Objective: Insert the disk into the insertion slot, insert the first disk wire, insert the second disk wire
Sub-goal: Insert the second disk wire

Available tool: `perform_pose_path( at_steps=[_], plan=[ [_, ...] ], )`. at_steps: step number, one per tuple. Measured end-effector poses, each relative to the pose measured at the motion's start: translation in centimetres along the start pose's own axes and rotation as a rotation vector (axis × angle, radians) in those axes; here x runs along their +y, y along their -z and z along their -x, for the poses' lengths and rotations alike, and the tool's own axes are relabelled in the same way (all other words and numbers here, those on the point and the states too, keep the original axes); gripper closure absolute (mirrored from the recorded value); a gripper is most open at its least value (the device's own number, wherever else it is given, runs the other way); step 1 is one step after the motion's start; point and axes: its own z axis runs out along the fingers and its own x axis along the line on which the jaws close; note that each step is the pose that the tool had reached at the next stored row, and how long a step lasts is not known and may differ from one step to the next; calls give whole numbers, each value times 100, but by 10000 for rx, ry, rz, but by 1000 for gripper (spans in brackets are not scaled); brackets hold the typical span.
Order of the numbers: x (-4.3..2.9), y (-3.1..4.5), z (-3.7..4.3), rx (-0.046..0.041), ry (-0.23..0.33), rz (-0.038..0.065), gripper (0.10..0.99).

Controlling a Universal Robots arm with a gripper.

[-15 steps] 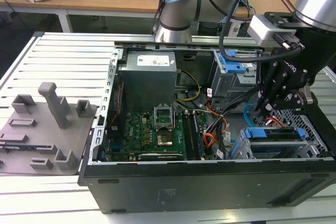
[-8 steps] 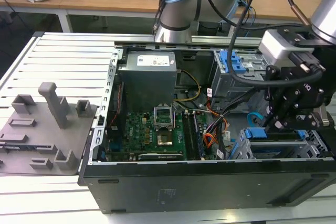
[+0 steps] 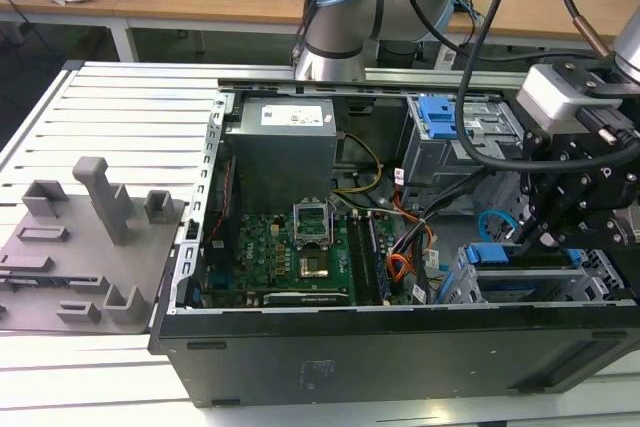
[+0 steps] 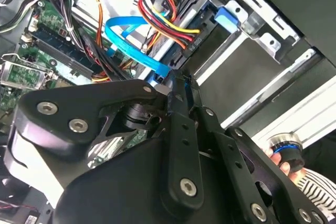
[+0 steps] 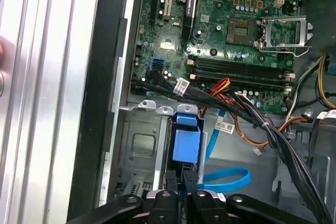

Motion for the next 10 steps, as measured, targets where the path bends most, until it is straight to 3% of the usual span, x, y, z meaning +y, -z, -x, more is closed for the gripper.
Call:
perform_pose_path(
  at_steps=[7, 10],
  plan=[
    [-30, -14, 44, -1, -2, 0, 925],
    [-30, -14, 44, -14, -314, 7, 925]
  ],
)
